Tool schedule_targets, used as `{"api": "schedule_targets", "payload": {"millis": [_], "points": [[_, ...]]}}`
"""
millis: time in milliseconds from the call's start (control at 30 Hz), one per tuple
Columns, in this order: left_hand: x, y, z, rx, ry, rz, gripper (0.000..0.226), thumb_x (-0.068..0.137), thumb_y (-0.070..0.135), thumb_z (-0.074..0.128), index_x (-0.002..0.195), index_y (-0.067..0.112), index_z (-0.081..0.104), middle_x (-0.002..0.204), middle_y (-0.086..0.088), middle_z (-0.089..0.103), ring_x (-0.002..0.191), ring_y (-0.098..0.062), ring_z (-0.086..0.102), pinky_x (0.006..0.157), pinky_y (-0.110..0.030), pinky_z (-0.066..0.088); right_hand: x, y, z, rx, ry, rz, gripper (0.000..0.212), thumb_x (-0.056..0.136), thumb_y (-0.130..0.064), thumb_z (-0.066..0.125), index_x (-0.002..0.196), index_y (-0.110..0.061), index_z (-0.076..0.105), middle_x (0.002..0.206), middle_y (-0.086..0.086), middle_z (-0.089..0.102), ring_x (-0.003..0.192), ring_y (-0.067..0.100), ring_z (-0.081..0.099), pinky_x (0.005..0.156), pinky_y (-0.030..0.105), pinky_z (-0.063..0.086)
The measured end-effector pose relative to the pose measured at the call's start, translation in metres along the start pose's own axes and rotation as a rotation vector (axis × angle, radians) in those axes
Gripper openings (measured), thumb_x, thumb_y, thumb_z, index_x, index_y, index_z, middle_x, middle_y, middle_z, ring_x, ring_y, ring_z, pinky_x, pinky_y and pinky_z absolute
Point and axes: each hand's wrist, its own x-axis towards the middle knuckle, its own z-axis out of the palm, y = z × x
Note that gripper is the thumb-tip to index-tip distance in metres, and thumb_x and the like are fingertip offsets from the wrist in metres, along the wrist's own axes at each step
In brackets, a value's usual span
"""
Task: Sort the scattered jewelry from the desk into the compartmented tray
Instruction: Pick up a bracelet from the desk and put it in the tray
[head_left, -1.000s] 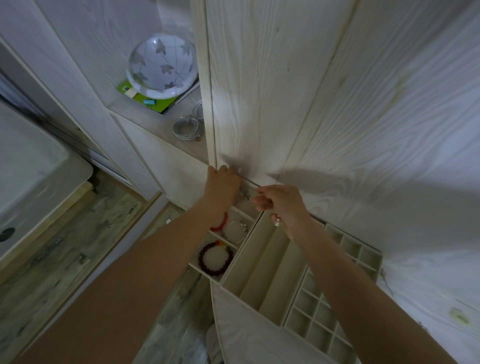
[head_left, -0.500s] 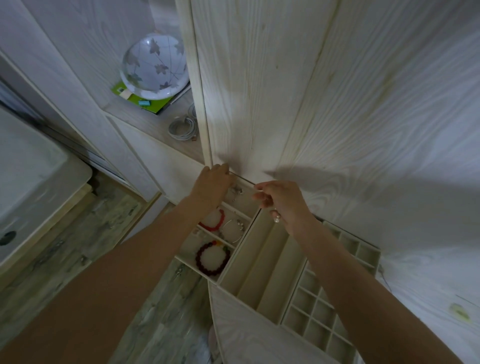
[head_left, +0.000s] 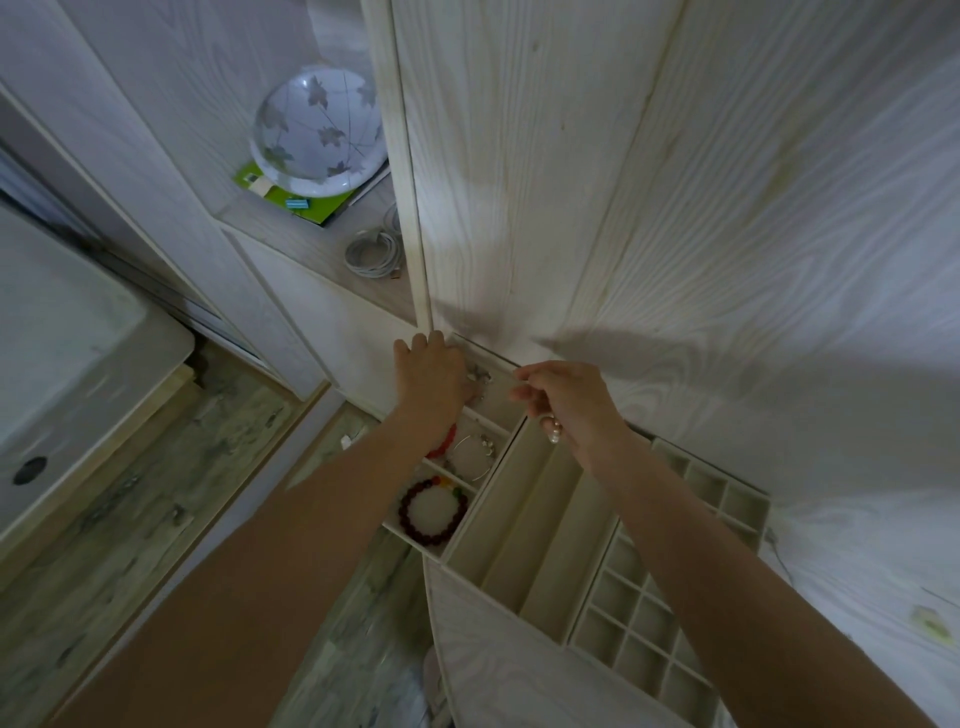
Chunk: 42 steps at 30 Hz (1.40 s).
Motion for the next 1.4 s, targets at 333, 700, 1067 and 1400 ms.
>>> {"api": "schedule_targets", "payload": {"millis": [333,700,1067,1400], "points": [[-0.013,-0.007,0.01,-0.272,0.023,0.265,0.031,0.099,0.022,0.039,0.122,0.013,0.058,0.12,-0.008,0.052,0.104,-0.026,0.054,0.082,-0.034,0.039,-0.001,0.001,-0.004,0.02,-0.012,-0.03,0.023,0.091,0.002,0.043,0.098,0.001,0.065,0.072,0.008,0.065,0.041,0.003,0.049,0.035,0.014,0.031],[-0.005,0.004,0.007,-0.139,0.023,0.125,0.04,0.09,0.03,0.048,0.129,0.021,0.049,0.13,0.0,0.048,0.112,-0.021,0.051,0.089,-0.038,0.031,0.004,0.005,-0.002,0.032,-0.011,-0.021,0.022,0.09,0.002,0.043,0.1,0.003,0.064,0.072,0.01,0.065,0.039,0.003,0.049,0.034,0.014,0.032],[-0.007,-0.001,0.012,-0.197,0.06,0.149,0.043,0.087,0.031,0.052,0.127,0.014,0.047,0.127,-0.002,0.05,0.104,-0.026,0.054,0.075,-0.035,0.027,0.005,0.005,-0.004,-0.008,-0.015,-0.023,0.023,0.091,0.004,0.042,0.101,0.002,0.063,0.073,0.009,0.065,0.039,0.003,0.049,0.035,0.014,0.033],[-0.009,-0.017,0.008,-0.343,0.026,0.21,0.03,0.093,0.018,0.046,0.122,0.016,0.054,0.118,-0.003,0.052,0.105,-0.023,0.049,0.082,-0.034,0.031,0.013,0.006,0.0,-0.58,-0.065,-0.283,0.029,0.089,0.006,0.037,0.086,-0.007,0.062,0.069,0.004,0.062,0.061,0.013,0.059,0.068,0.02,0.05]]}}
